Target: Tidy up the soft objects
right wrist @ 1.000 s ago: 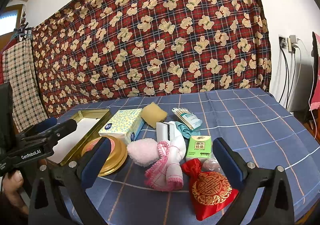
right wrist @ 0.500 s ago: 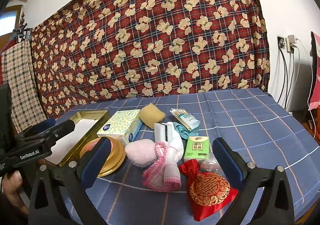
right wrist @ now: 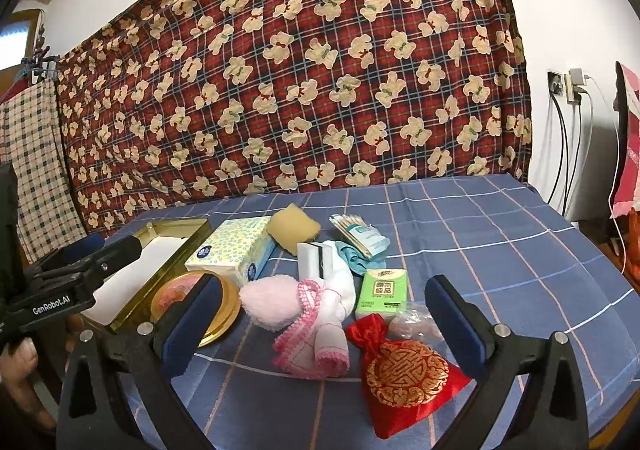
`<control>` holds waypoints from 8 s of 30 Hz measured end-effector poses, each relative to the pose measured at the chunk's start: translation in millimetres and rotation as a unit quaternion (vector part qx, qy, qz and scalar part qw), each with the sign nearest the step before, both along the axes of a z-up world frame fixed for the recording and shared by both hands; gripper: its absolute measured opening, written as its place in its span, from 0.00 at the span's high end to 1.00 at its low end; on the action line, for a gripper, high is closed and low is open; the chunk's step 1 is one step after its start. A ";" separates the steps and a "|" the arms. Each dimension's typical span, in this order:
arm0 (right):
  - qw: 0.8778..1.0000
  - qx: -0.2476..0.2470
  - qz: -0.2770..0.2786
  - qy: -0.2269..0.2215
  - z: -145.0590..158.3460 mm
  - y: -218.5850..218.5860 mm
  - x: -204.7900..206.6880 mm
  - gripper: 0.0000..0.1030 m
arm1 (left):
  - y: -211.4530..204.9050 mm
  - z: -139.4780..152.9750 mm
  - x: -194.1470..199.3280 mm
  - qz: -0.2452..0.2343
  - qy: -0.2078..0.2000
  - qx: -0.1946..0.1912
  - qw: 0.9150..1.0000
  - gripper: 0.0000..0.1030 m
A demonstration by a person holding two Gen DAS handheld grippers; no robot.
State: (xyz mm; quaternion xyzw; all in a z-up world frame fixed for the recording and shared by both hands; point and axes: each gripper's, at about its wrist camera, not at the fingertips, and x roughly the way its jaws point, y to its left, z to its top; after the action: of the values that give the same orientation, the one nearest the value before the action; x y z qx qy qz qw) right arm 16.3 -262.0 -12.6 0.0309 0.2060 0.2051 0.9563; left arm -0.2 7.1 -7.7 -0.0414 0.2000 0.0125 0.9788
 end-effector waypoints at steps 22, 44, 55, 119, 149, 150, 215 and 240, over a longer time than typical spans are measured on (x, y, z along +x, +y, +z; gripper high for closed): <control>0.997 -0.037 -0.037 0.057 -62.2 -54.4 15.2 0.01 | -90.9 -29.4 20.3 -0.084 0.036 0.038 0.995 0.01; 0.996 -0.028 0.034 0.083 -87.8 -49.5 23.5 0.71 | -125.0 -47.4 32.8 -0.145 0.072 0.049 0.986 0.21; 0.999 0.026 0.015 0.044 -72.4 -72.4 13.1 0.72 | -148.6 -60.5 58.7 -0.172 0.111 0.047 0.978 0.41; 0.997 0.057 0.012 -0.055 -25.0 6.3 69.5 0.71 | -54.7 -42.5 50.9 -0.045 -0.027 0.030 0.998 0.82; 0.996 0.016 0.026 -0.081 -23.4 64.9 73.6 0.71 | -16.0 -40.7 48.6 0.004 -0.047 0.020 0.999 0.82; 0.996 0.016 0.028 -0.082 -23.2 66.9 73.1 0.71 | -15.1 -40.6 48.3 0.005 -0.047 0.020 0.999 0.82; 0.985 -0.048 0.161 -0.043 -11.2 233.5 55.4 0.71 | 121.1 -47.8 28.6 0.106 0.021 -0.028 0.994 0.82; 0.977 -0.108 0.181 0.037 -16.3 317.7 79.5 0.63 | 180.6 -30.8 47.3 0.143 0.096 0.008 0.985 0.67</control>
State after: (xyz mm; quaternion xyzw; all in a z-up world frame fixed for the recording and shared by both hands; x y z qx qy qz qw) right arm 95.9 55.7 -28.9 -0.1032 0.2647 0.3497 0.8928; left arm 47.0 187.7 -38.5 -0.0600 0.2850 0.1576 0.9436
